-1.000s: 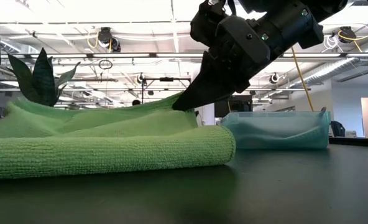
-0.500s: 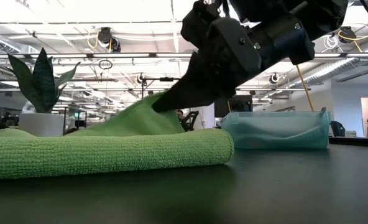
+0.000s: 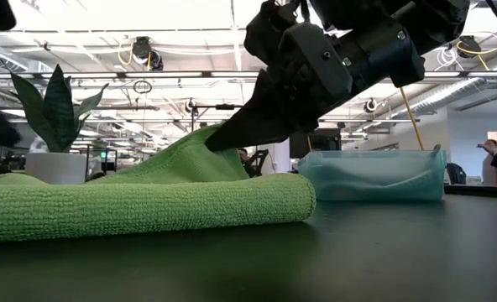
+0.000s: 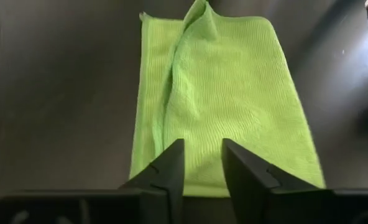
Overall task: Fold microfiber towels
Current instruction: Fold the light green microfiber cloth
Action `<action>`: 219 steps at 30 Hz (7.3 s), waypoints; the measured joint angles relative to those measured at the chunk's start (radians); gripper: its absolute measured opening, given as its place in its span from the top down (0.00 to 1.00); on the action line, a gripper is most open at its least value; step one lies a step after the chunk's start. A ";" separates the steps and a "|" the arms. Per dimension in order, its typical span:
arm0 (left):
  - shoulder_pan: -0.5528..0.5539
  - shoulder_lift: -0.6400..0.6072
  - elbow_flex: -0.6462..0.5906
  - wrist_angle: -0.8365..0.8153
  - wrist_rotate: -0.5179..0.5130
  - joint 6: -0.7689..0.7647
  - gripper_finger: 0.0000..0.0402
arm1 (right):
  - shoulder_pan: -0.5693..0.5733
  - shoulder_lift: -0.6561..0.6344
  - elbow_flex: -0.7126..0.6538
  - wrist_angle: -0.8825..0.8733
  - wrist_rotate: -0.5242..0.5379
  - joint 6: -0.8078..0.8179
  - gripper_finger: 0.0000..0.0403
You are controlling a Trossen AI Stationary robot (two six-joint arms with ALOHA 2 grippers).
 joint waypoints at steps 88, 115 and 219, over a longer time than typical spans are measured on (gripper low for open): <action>0.240 0.095 0.017 0.183 0.266 0.495 0.67 | 0.220 0.147 0.130 0.099 0.046 0.109 0.61; -0.028 0.208 0.043 0.233 0.199 0.030 0.67 | -0.019 0.122 0.171 -0.216 0.078 0.036 0.86; 0.096 0.110 0.040 0.164 0.037 0.267 0.67 | 0.210 0.048 0.015 -0.059 -0.108 0.032 1.00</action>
